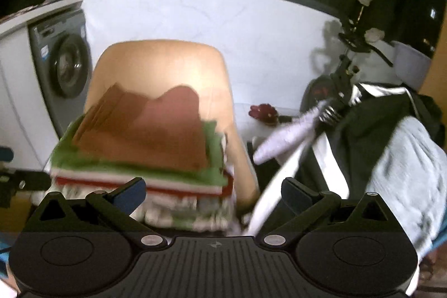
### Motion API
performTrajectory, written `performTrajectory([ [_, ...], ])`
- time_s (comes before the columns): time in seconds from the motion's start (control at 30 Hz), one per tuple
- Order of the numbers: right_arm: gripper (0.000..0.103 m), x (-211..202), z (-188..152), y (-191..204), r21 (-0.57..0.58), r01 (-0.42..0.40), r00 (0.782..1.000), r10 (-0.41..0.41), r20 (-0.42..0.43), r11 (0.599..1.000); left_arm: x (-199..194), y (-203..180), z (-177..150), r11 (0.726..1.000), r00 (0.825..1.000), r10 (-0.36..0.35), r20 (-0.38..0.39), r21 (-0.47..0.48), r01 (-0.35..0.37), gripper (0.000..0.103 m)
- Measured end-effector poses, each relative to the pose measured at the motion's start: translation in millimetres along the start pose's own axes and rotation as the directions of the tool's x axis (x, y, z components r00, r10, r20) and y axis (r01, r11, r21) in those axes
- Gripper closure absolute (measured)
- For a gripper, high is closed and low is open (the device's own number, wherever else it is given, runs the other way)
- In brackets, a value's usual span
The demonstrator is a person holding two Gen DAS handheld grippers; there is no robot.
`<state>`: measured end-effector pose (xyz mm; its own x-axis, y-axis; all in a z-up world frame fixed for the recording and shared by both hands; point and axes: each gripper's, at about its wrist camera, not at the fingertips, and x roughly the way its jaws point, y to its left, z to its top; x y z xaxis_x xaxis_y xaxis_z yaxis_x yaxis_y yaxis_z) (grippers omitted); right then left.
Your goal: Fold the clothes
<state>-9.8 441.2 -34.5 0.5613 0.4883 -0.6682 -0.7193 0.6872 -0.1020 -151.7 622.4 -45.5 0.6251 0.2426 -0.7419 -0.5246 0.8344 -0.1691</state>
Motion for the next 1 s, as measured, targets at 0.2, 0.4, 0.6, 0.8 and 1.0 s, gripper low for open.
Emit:
performTrajectory([
  [0.2,0.001,-69.6,-37.8,1.3,0.031,-0.034,0.998,0.035,-0.057,0.999,-47.0,-28.3,-41.0,0.999,0.998,0.027,-0.057,0.036,-0.025,0.000],
  [0.4,0.001,-114.3,-50.0,-10.4,0.068,-0.066,0.994,0.072,-0.084,0.995,-82.5,-51.1,-66.6,0.999,0.997,0.003,-0.078,0.034,0.000,0.000],
  [0.6,0.001,-145.5,-60.0,-26.5,0.025,-0.065,0.996,0.066,-0.064,0.998,-105.3,-85.8,-84.5,0.997,0.996,0.062,-0.066,0.059,-0.058,0.000],
  [0.8,0.001,-165.5,-83.2,-51.3,0.017,-0.060,0.995,0.061,-0.083,0.998,-115.8,-112.8,-97.1,0.996,0.994,0.084,-0.074,-0.002,-0.084,0.000],
  [1.0,0.001,-170.9,-103.2,-74.6,0.061,-0.098,0.986,0.105,-0.126,0.993,-124.3,-133.5,-107.6,0.994,0.991,0.111,-0.072,-0.017,-0.112,0.000],
])
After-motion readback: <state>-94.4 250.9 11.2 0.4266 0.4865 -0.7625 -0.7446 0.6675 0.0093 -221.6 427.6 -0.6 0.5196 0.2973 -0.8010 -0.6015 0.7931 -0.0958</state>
